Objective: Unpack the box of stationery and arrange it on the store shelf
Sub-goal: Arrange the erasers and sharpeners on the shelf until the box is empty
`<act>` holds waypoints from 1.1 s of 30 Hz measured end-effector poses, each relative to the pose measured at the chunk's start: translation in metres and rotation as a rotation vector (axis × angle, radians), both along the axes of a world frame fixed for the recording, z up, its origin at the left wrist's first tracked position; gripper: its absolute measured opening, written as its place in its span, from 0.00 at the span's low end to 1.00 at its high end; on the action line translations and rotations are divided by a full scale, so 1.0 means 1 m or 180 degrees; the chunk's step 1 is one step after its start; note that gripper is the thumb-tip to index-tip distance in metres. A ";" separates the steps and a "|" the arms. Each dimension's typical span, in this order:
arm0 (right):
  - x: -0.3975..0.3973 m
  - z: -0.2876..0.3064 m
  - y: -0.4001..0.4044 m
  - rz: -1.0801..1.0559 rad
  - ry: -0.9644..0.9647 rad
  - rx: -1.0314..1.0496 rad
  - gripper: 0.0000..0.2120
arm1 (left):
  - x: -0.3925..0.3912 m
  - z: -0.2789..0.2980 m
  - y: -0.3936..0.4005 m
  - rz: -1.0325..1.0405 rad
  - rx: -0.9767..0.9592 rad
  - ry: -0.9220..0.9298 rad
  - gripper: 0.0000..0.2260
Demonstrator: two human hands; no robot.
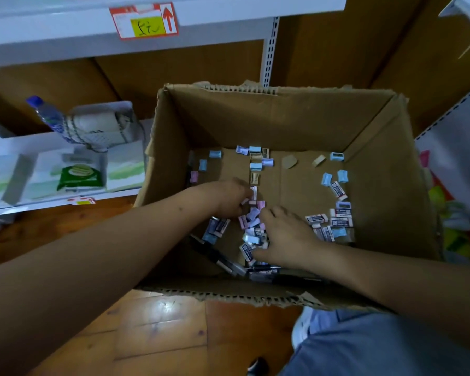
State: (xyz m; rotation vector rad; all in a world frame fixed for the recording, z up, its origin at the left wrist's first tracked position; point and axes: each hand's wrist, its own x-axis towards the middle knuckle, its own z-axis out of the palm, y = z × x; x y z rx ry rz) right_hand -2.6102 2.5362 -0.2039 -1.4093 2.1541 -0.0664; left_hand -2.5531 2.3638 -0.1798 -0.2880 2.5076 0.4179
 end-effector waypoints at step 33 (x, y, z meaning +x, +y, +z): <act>-0.122 0.089 -0.064 -0.0553 -0.1471 -0.1281 0.08 | -0.029 0.046 -0.046 0.1102 0.0466 0.0446 0.04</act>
